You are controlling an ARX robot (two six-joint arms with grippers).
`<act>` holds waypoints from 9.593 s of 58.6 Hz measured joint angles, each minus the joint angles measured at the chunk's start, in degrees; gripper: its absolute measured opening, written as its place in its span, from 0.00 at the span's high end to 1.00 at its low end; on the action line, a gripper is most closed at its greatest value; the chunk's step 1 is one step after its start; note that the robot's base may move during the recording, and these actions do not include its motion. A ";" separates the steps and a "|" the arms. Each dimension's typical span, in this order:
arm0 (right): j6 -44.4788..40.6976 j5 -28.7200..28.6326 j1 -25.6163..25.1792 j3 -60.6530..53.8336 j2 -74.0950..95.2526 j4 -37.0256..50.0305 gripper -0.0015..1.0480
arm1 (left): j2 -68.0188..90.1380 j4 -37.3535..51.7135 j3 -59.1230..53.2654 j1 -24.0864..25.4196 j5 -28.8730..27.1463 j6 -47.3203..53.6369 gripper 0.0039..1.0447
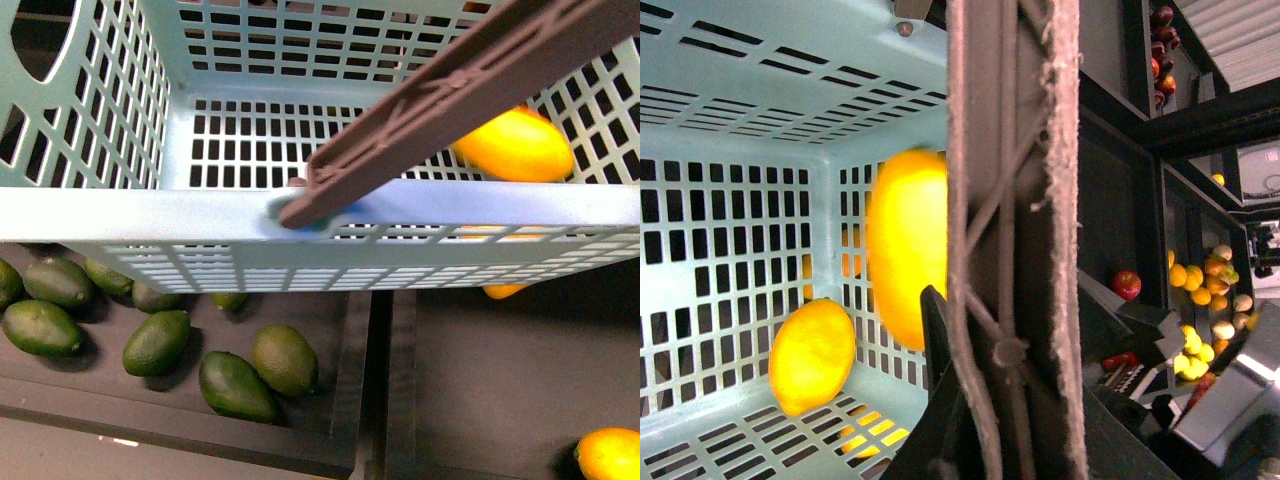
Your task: Pick lemon and mango into basket
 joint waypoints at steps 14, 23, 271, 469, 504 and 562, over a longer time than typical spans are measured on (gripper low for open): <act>4.28 5.42 -3.65 0.20 -4.28 -3.04 0.08 | 0.02 -0.04 -0.02 0.04 -0.20 -0.04 0.95; 3.91 5.68 -5.07 -8.94 -6.80 14.93 0.32 | 0.02 -0.04 -0.02 -0.07 0.57 0.00 0.95; 3.67 -4.42 -15.76 -38.47 -75.14 -22.51 0.08 | 0.00 -0.04 -0.02 -0.15 0.66 -0.13 0.95; 3.69 -4.46 -15.91 -38.47 -75.14 -22.49 0.08 | -29.59 74.01 -73.81 28.87 -17.62 48.63 0.97; 3.69 -4.46 -15.91 -38.47 -75.14 -22.49 0.08 | -56.61 56.37 -83.21 38.53 -7.91 49.07 0.97; 3.69 -4.46 -15.91 -38.47 -75.14 -22.49 0.08 | -86.16 28.33 -83.23 38.56 -7.89 49.09 0.97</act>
